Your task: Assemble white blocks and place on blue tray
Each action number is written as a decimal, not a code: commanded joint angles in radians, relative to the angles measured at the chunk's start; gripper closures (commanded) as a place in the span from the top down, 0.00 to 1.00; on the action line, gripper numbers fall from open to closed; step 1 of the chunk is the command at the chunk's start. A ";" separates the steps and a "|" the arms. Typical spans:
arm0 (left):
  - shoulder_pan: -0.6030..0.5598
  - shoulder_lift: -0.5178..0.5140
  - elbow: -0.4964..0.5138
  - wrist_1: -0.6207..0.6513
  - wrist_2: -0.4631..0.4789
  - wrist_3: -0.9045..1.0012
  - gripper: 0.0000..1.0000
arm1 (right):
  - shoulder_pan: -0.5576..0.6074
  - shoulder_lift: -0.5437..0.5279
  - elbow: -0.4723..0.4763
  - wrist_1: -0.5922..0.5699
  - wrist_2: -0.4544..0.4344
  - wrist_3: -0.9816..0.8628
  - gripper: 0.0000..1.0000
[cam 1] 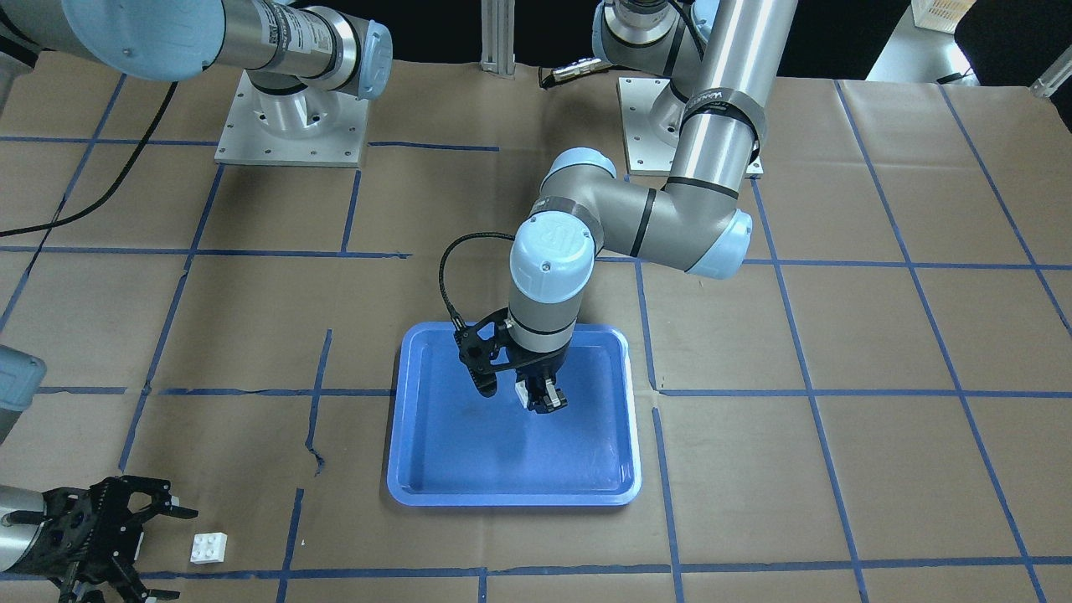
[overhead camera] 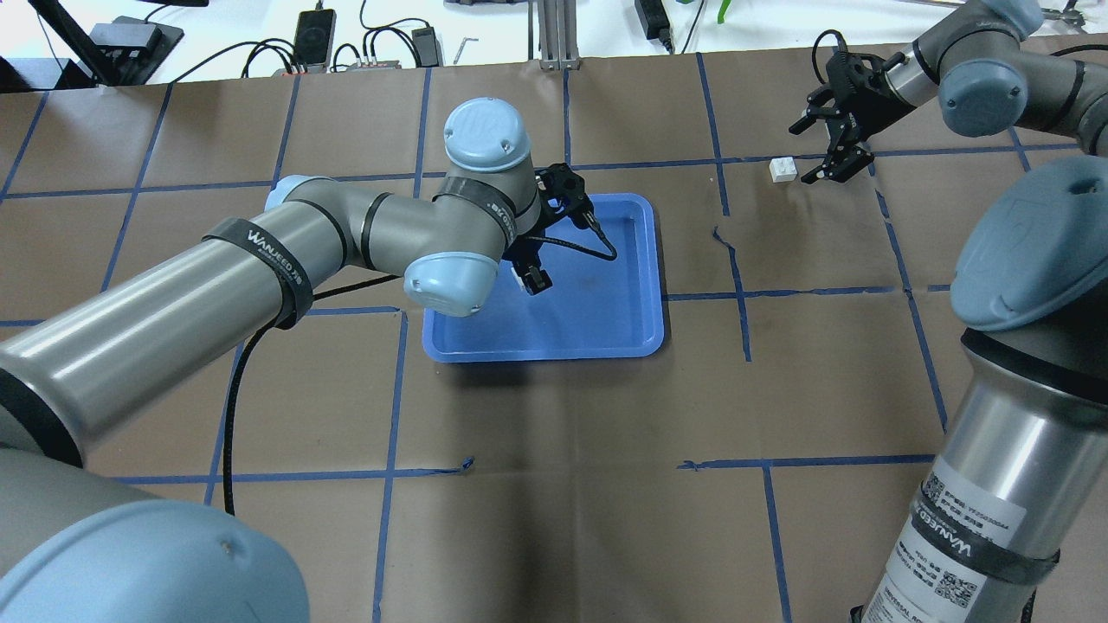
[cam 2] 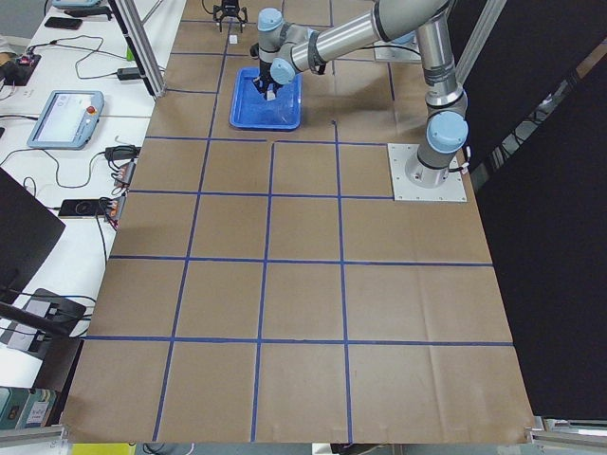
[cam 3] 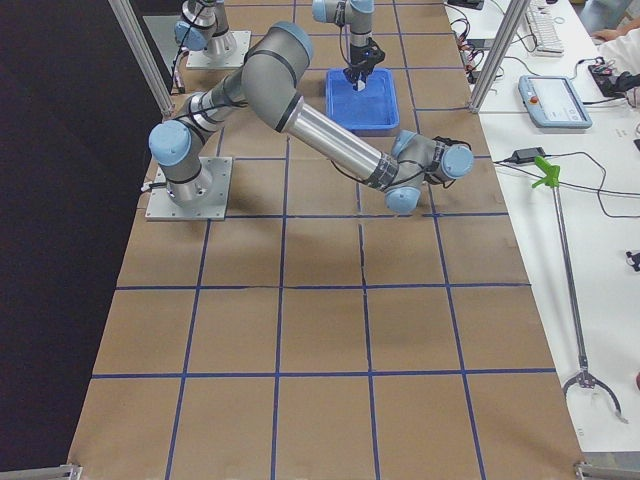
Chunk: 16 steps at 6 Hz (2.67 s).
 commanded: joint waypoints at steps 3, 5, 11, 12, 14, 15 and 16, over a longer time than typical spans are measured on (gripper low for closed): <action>-0.016 -0.016 -0.015 0.020 0.005 0.239 0.16 | 0.003 -0.002 0.032 0.014 -0.008 0.000 0.99; -0.016 -0.022 -0.098 0.144 -0.003 0.236 0.17 | 0.006 -0.005 0.049 -0.003 -0.009 0.000 0.82; -0.010 0.113 -0.045 -0.101 -0.001 0.239 0.99 | 0.008 -0.018 0.046 -0.049 -0.002 -0.009 0.46; 0.004 0.216 -0.003 -0.295 -0.001 0.240 0.99 | 0.009 -0.019 0.046 -0.049 -0.002 -0.011 0.37; 0.060 0.400 0.015 -0.572 -0.004 0.242 0.99 | 0.011 -0.041 0.046 -0.049 0.000 -0.011 0.23; 0.076 0.450 0.044 -0.671 -0.003 0.242 0.99 | 0.020 -0.051 0.046 -0.049 0.001 0.000 0.22; 0.087 0.461 0.117 -0.770 -0.003 0.240 0.99 | 0.038 -0.082 0.051 -0.046 -0.005 0.006 0.22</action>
